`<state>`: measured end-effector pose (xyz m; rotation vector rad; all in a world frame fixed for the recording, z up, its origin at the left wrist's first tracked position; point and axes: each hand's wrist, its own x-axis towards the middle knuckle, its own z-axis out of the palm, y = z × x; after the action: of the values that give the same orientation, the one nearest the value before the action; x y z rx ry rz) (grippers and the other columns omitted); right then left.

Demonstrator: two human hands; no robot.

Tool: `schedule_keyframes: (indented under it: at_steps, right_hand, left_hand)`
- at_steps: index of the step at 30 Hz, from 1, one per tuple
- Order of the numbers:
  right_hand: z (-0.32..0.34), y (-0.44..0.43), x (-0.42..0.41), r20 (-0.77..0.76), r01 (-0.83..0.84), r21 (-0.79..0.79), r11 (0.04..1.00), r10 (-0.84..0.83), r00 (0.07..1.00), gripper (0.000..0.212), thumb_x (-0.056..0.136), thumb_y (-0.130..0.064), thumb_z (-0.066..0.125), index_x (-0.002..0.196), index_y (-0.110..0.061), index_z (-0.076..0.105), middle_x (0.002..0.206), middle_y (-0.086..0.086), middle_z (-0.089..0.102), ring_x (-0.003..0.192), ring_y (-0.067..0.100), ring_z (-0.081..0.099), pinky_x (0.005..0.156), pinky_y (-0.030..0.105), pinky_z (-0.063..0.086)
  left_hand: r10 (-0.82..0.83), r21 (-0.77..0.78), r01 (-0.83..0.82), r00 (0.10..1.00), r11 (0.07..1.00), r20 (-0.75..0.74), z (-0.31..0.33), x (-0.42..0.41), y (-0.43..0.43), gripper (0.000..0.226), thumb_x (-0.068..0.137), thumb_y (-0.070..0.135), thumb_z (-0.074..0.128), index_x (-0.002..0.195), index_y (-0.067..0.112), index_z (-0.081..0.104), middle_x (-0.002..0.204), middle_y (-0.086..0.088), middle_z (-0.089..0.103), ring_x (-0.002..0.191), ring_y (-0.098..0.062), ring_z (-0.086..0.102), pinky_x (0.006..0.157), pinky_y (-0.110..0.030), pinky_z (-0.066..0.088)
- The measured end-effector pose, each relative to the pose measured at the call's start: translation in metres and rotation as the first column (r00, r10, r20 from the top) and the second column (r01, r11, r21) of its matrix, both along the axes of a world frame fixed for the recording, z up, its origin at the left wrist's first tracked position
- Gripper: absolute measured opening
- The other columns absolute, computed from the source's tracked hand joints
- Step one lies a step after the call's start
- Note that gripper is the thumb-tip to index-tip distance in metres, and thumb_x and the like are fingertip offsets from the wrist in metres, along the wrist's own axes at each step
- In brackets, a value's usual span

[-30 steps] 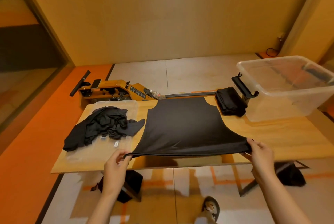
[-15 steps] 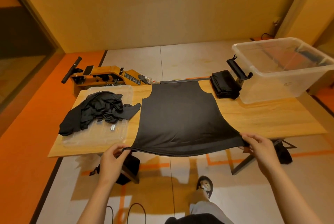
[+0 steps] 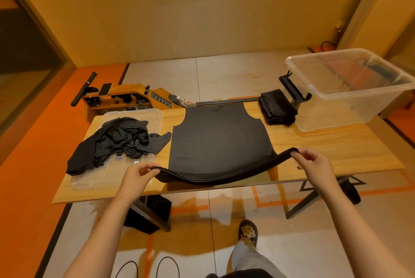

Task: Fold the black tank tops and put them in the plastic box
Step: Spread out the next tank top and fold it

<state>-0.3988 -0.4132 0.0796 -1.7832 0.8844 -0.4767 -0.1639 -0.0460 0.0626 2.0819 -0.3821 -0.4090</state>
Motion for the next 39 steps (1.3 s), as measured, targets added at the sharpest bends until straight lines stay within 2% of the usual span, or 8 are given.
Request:
schedule_keyframes:
  at_steps: [4, 10, 15, 17, 25, 31, 36, 39]
  right_hand:
    - [0.007, -0.008, 0.007, 0.116, 0.002, -0.027, 1.0, 0.001, 0.993, 0.011, 0.093, -0.013, 0.058, 0.088, -0.01, 0.067, 0.103, 0.007, 0.061, 0.095, 0.006, 0.055, 0.088, 0.026, 0.041]
    - [0.021, -0.01, 0.016, 0.255, 0.008, -0.008, 1.0, -0.006, 0.967, 0.016, 0.097, -0.014, 0.051, 0.085, -0.015, 0.062, 0.085, 0.004, 0.061, 0.087, 0.015, 0.056, 0.084, 0.031, 0.043]
    - [0.021, -0.005, 0.013, 0.246, -0.024, -0.032, 0.999, 0.032, 0.969, 0.014, 0.096, -0.013, 0.052, 0.086, -0.013, 0.062, 0.086, 0.006, 0.061, 0.08, 0.003, 0.057, 0.078, 0.03, 0.045]
    - [0.018, 0.0, 0.008, 0.241, -0.017, -0.025, 1.0, 0.023, 0.97, 0.015, 0.096, -0.014, 0.052, 0.085, -0.016, 0.062, 0.085, 0.003, 0.061, 0.075, -0.002, 0.056, 0.073, 0.027, 0.043]
    - [0.0, 0.019, -0.019, 0.184, 0.009, 0.023, 1.0, -0.013, 0.983, 0.015, 0.095, -0.014, 0.054, 0.084, -0.018, 0.063, 0.088, 0.007, 0.064, 0.086, 0.018, 0.06, 0.077, 0.031, 0.046]
    - [-0.007, 0.027, -0.032, 0.145, 0.048, 0.007, 0.999, -0.049, 0.988, 0.013, 0.094, -0.012, 0.055, 0.082, -0.013, 0.061, 0.085, 0.008, 0.063, 0.082, 0.017, 0.059, 0.069, 0.031, 0.047]
    - [-0.015, 0.021, -0.03, 0.142, 0.06, 0.059, 0.996, -0.067, 0.988, 0.016, 0.091, -0.017, 0.06, 0.076, -0.014, 0.062, 0.082, 0.012, 0.061, 0.081, 0.021, 0.059, 0.069, 0.032, 0.046]
    - [-0.016, 0.014, -0.017, 0.127, 0.063, 0.077, 0.995, -0.072, 0.989, 0.015, 0.094, -0.013, 0.055, 0.081, -0.012, 0.062, 0.086, 0.014, 0.062, 0.084, 0.025, 0.059, 0.073, 0.036, 0.045]
  left_hand:
    - [0.022, -0.029, -0.021, 0.999, 0.999, 0.039, 0.013, 0.009, -0.005, 0.009, 0.093, 0.006, 0.059, 0.093, 0.011, 0.067, 0.095, -0.007, 0.067, 0.094, -0.018, 0.062, 0.08, -0.025, 0.045]
    - [0.102, -0.092, -0.094, 0.991, 0.991, 0.081, 0.034, 0.008, -0.013, 0.009, 0.097, 0.008, 0.052, 0.093, 0.009, 0.06, 0.075, 0.005, 0.055, 0.074, -0.002, 0.053, 0.069, -0.017, 0.04]
    - [0.154, -0.104, -0.145, 0.985, 0.984, 0.083, 0.032, 0.002, -0.008, 0.008, 0.096, 0.009, 0.056, 0.096, 0.012, 0.063, 0.096, 0.011, 0.062, 0.089, 0.01, 0.051, 0.067, -0.001, 0.038]
    - [0.163, -0.112, -0.154, 0.984, 0.982, 0.071, 0.029, -0.002, -0.003, 0.009, 0.094, 0.008, 0.059, 0.095, 0.014, 0.066, 0.096, 0.007, 0.064, 0.09, 0.004, 0.055, 0.069, -0.006, 0.041]
    - [0.15, -0.145, -0.157, 0.987, 0.977, -0.059, 0.017, -0.022, 0.026, 0.013, 0.085, 0.008, 0.069, 0.096, 0.012, 0.073, 0.082, -0.002, 0.068, 0.081, -0.012, 0.064, 0.072, -0.022, 0.045]
    - [0.146, -0.137, -0.172, 0.973, 0.976, -0.18, 0.005, -0.023, 0.043, 0.011, 0.082, 0.011, 0.072, 0.093, 0.013, 0.073, 0.084, -0.007, 0.074, 0.088, -0.024, 0.068, 0.088, -0.039, 0.051]
    - [0.126, -0.151, -0.158, 0.971, 0.976, -0.205, 0.005, -0.017, 0.036, 0.008, 0.085, 0.01, 0.068, 0.092, 0.011, 0.073, 0.082, -0.004, 0.075, 0.085, -0.022, 0.069, 0.077, -0.03, 0.049]
    - [0.155, -0.152, -0.182, 0.972, 0.972, -0.175, 0.006, -0.004, 0.025, 0.008, 0.087, 0.01, 0.068, 0.093, 0.013, 0.072, 0.086, -0.004, 0.074, 0.088, -0.019, 0.069, 0.082, -0.03, 0.051]
